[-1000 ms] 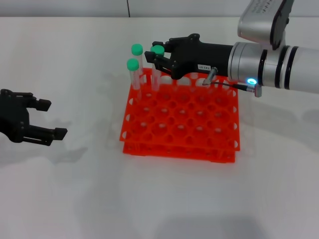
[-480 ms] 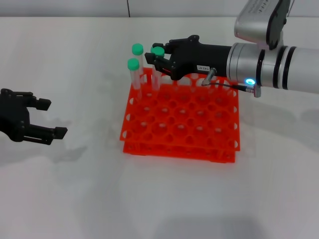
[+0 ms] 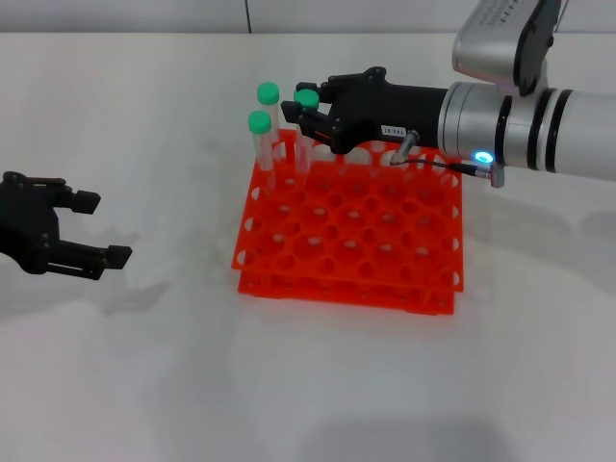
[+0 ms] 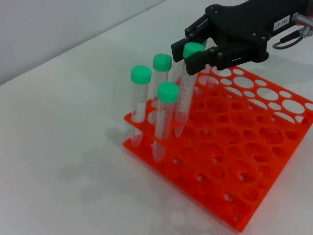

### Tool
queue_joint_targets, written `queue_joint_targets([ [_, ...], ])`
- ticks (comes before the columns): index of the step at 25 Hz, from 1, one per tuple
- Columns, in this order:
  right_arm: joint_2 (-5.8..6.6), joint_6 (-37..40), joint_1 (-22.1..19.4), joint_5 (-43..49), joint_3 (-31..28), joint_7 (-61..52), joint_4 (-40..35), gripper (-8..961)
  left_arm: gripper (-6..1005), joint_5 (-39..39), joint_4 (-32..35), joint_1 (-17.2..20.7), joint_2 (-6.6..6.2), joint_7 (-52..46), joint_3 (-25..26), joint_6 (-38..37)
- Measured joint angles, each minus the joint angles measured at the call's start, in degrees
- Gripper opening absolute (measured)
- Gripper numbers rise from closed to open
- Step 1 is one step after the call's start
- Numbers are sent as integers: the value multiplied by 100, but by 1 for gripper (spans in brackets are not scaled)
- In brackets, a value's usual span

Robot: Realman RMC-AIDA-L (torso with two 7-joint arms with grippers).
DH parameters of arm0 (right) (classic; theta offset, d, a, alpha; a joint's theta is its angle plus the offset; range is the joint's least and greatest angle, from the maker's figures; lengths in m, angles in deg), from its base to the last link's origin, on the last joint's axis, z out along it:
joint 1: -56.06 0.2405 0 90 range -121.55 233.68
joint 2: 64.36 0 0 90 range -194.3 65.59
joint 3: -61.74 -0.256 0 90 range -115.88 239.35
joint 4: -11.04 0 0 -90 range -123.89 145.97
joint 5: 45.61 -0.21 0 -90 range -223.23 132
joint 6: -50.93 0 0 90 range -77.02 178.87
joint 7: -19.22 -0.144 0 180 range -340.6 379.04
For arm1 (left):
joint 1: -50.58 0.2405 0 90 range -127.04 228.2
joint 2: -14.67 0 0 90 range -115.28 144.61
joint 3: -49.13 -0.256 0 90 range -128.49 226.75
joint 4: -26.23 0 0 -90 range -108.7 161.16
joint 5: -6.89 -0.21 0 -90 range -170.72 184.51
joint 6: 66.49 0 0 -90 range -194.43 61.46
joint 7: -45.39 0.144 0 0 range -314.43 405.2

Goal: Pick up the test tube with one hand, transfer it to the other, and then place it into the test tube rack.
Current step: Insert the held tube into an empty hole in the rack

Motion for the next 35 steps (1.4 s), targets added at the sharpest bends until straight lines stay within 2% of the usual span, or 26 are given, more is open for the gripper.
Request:
queue_joint_targets([
  [35,0,19,0,0,0,28,-6,409,874,-67,-67,-64,0,1,-61,45],
])
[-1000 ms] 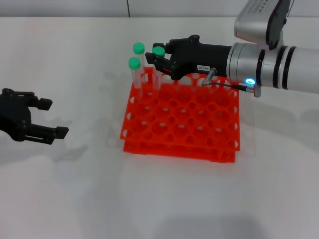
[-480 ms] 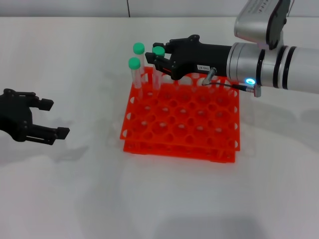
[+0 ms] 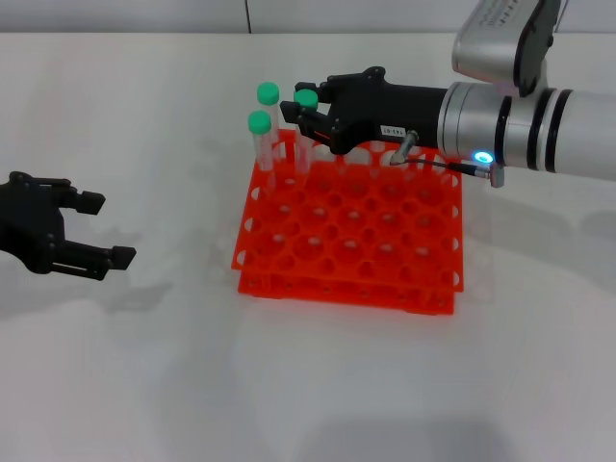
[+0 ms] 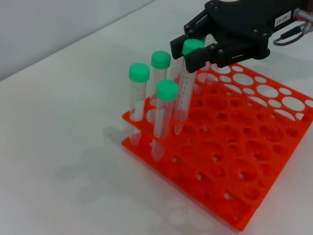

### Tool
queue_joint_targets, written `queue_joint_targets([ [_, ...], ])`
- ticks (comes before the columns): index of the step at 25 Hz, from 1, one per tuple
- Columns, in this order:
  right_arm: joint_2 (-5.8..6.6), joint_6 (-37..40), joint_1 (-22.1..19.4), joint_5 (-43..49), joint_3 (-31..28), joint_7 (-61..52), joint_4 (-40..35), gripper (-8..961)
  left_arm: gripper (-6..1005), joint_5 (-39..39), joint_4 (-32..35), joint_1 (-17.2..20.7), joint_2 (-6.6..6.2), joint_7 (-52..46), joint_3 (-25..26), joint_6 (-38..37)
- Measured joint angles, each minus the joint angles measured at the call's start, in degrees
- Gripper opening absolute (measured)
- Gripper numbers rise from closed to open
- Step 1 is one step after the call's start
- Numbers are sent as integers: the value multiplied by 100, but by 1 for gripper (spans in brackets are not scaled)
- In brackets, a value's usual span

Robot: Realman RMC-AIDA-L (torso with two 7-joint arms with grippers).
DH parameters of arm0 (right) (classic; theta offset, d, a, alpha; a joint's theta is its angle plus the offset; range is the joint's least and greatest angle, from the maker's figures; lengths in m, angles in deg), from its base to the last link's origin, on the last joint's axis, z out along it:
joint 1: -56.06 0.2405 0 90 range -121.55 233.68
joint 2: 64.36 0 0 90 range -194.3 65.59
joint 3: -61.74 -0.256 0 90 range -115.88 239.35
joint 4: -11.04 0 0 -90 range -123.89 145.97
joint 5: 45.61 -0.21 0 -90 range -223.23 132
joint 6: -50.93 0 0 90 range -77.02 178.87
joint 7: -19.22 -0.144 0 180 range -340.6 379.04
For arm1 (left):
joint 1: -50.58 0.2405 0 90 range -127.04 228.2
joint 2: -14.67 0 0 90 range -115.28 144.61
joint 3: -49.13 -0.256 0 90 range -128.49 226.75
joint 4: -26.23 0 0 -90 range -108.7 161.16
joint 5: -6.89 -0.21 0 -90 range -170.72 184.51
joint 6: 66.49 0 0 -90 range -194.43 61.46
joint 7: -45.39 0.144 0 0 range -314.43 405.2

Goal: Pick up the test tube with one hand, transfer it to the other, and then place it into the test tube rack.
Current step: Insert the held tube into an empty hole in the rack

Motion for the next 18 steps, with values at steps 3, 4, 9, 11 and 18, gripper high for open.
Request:
queue_joint_targets([
  [3,0,1,0,0,0,13,0,413,874,-2,0,0,-4,5,0,0],
  [4,0,4,0,0,-1,18,-1,414,874,-3,0,0,-6,6,0,1],
  [9,0,17,0,0,-4,84,-29,420,874,-3,0,0,-9,8,0,9],
  [11,0,28,0,0,-3,98,-40,423,874,-3,1,0,-9,8,0,9],
  [18,0,34,-12,0,-12,154,-58,459,874,-3,1,0,-9,8,0,9],
])
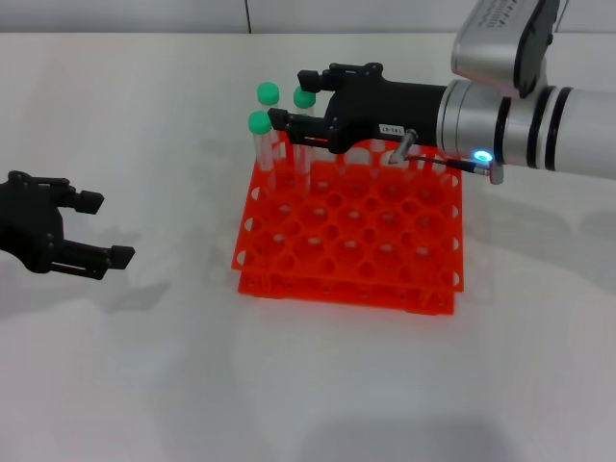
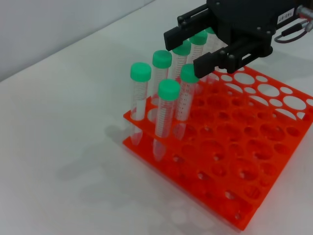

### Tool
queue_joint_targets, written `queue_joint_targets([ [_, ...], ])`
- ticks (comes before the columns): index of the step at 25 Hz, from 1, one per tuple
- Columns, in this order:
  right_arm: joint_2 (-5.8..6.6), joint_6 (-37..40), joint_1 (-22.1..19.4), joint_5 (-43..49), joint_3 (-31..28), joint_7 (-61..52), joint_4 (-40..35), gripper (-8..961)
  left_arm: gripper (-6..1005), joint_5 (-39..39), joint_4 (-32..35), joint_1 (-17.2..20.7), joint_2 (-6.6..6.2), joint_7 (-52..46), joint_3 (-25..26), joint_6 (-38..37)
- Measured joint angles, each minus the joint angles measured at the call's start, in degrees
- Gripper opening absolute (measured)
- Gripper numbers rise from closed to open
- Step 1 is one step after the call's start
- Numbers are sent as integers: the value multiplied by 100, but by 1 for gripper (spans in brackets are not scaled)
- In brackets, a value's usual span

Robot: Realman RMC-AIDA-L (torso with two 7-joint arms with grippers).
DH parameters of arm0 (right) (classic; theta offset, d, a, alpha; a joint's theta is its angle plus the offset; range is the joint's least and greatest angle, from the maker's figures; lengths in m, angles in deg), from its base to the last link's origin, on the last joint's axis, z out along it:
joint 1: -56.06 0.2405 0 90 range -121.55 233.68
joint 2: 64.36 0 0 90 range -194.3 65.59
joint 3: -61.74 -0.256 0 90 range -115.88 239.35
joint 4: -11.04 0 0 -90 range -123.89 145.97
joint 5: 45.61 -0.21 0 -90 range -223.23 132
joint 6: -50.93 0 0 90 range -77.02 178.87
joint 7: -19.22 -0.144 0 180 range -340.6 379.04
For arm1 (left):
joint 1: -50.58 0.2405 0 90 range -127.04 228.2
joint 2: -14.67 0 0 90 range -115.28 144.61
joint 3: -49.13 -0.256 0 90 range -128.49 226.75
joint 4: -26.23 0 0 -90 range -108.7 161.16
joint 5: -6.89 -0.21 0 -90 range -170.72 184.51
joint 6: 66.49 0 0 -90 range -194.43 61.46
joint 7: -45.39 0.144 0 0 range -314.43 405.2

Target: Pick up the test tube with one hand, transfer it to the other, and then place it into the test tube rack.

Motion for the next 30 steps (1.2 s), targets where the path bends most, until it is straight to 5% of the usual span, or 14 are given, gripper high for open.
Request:
queue_joint_targets([
  [5,13,98,-131,0,-26,1,-155,606,874,24,0,2,0,2,6,-1],
  [15,159,922,-1085,176,-740,-67,-894,710,874,104,0,78,22,98,88,-1],
  [18,193,1314,-1354,479,-1212,-273,-928,872,874,292,-1,111,42,113,122,-1],
  [30,392,3073,-1803,2841,-3262,-1260,-1213,873,874,1664,-294,515,136,548,193,81],
])
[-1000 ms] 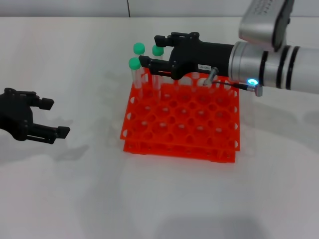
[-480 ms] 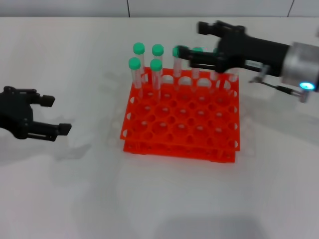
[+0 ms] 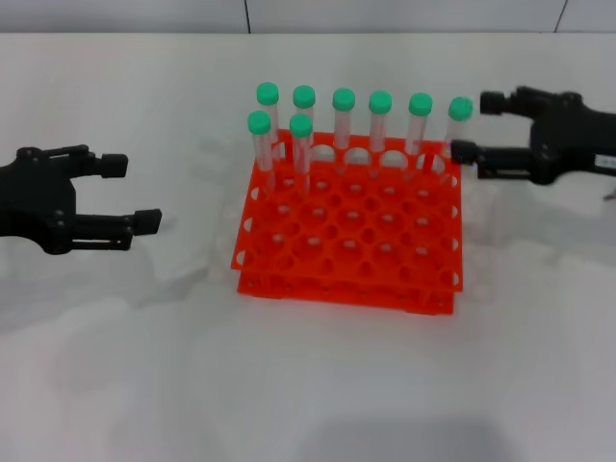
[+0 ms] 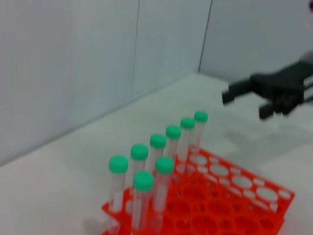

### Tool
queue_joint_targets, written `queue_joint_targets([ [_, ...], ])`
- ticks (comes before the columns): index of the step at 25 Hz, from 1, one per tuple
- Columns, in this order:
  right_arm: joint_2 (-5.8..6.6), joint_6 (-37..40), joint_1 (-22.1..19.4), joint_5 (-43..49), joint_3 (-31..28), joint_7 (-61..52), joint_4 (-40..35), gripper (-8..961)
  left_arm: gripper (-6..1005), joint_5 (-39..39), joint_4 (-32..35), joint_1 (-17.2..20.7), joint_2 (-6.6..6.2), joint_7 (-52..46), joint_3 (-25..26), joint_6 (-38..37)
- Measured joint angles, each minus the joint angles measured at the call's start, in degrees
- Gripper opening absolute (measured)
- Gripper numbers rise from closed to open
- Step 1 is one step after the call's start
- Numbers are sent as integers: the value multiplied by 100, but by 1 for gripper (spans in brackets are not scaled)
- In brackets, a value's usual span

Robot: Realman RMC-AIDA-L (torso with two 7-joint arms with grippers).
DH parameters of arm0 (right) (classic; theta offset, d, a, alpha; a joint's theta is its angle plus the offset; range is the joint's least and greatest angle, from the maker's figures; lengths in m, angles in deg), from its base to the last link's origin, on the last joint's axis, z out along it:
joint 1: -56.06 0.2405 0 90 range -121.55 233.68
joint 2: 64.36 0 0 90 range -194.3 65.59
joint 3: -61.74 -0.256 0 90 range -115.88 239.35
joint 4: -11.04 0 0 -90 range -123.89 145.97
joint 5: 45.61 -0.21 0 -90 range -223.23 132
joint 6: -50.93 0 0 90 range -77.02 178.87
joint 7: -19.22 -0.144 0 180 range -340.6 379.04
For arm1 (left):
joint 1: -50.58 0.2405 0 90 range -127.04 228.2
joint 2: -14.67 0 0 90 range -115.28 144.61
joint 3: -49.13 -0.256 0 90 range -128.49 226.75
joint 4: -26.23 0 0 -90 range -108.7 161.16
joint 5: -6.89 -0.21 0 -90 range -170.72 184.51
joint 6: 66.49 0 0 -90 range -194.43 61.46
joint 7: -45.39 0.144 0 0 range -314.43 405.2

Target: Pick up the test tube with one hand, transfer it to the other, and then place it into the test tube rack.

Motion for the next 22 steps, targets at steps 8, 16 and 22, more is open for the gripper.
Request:
queue_joint_targets([
  [8,129,635,4,530,-276,-91,-193,873,874,426,-380,34,16,326,234,-209],
  [16,45,843,88,1010,-296,-168,-468,872,874,478,-396,4,-22,422,220,-290],
  [22,1,919,89,1108,-306,-285,-587,873,874,467,-401,-84,-37,453,179,-312],
])
